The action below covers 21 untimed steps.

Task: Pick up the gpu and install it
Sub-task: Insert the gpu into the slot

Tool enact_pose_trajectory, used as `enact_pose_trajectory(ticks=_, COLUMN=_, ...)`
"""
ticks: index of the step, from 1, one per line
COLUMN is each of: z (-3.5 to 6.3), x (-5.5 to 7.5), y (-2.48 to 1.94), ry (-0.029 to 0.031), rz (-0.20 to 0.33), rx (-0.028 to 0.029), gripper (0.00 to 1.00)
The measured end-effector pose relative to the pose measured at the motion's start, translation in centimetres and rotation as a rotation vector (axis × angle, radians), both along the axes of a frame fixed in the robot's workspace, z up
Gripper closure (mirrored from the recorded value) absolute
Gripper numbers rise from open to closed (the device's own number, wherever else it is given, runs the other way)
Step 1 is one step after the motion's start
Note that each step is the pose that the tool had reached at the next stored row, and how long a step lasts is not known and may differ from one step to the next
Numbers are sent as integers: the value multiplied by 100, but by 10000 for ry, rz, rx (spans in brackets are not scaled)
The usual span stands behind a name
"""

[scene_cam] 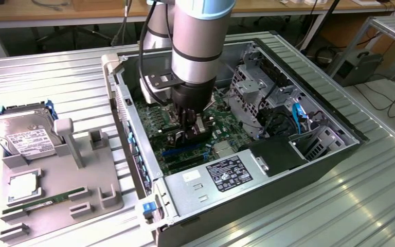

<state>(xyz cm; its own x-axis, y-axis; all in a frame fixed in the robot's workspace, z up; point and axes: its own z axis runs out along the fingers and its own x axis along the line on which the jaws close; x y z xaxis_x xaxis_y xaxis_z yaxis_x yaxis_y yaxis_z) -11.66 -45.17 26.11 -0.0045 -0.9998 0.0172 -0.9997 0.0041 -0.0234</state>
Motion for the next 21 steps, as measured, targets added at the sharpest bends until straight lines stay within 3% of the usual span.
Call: enact_pose_trajectory(ticks=21, z=-110, x=-49, y=4, ry=-2, rz=-1, rx=4, gripper=73)
